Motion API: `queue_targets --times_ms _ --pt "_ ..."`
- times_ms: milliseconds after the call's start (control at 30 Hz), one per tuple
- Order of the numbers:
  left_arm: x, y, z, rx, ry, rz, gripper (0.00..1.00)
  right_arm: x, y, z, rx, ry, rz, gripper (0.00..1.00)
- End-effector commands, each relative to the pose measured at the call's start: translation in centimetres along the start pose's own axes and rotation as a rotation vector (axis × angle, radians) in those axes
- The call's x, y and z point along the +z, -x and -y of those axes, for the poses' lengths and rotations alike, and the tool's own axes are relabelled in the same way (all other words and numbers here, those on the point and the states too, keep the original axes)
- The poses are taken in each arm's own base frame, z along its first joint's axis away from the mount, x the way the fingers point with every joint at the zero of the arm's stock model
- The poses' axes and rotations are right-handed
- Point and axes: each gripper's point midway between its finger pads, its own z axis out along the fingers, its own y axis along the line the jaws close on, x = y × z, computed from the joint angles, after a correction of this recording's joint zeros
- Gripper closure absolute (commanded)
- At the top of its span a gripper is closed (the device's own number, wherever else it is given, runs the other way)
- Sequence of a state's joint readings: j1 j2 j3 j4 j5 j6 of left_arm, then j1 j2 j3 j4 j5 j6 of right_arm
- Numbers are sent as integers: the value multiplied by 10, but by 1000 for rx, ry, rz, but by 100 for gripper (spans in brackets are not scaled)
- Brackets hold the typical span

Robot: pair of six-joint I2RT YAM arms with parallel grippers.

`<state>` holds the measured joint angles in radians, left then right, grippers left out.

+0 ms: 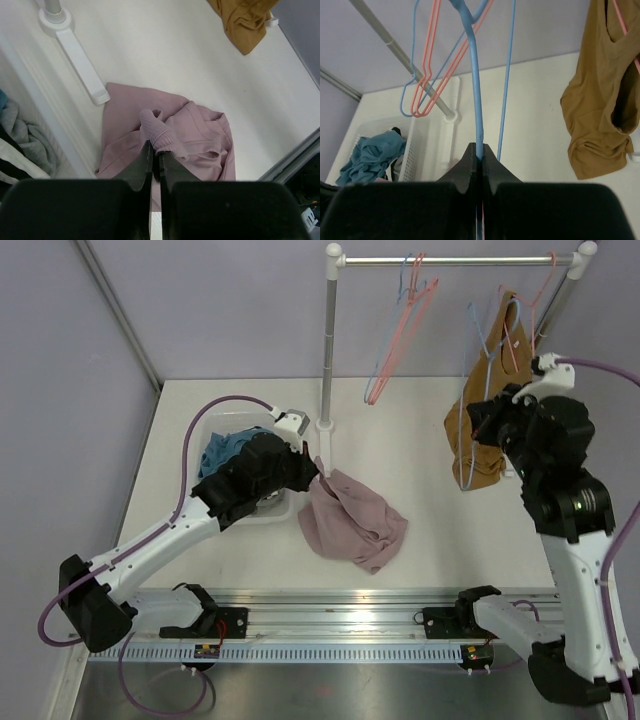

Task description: Remove the tank top from the hanger

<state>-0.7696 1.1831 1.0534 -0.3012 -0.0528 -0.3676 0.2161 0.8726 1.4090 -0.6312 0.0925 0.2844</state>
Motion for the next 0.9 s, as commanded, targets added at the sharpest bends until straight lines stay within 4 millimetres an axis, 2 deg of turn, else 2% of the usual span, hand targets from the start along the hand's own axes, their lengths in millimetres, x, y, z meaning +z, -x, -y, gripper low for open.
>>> queue_targets --times_ms 0,33,67,100,133,167,200,233,267,300,333,367,400,500,533,567,667,800,867 --pt "-4 24 -2 -7 55 53 94 37 -11 1 -59 -61 -179 100" --pt "-6 21 -2 -3 61 42 92 44 -9 0 -68 -67 -200 100" --pt "-8 22 -1 0 59 40 89 47 14 -7 -69 -57 -154 100" --pt "-9 21 0 3 58 35 78 67 9 -7 -74 -67 -187 100" --pt "-10 18 1 10 54 27 71 75 13 -10 -75 -63 -185 100" --pt "-12 17 2 13 54 23 59 91 20 -14 -77 -59 -183 100" --pt "-15 18 3 17 49 27 47 98 23 -17 -77 -56 -184 100" --pt "-17 16 5 24 45 17 42 104 23 -18 -85 -54 -200 100" --pt "-19 15 6 27 43 16 39 107 39 -24 -84 -46 -166 100" --pt "-22 16 6 31 42 19 34 125 31 -23 -90 -55 -196 100" --pt "-25 13 9 36 36 8 28 131 31 -23 -98 -57 -208 100" --pt "-27 14 9 41 38 12 25 132 48 -28 -98 -50 -166 100" --pt "-29 12 10 44 38 11 23 151 37 -26 -108 -58 -201 100" --pt "-41 10 16 56 29 16 11 175 36 -27 -116 -58 -224 100" --pt "-43 7 18 62 28 14 3 181 37 -27 -116 -59 -222 100" --pt "-45 6 20 65 28 16 1 192 40 -30 -112 -47 -209 100" --pt "-49 0 20 74 57 13 1 210 28 -31 -102 -39 -232 100" --pt "-44 -13 27 99 74 -5 1 226 10 -30 -76 -37 -265 100" --pt "-37 -26 33 116 75 -25 1 229 0 -31 -67 -24 -291 100"
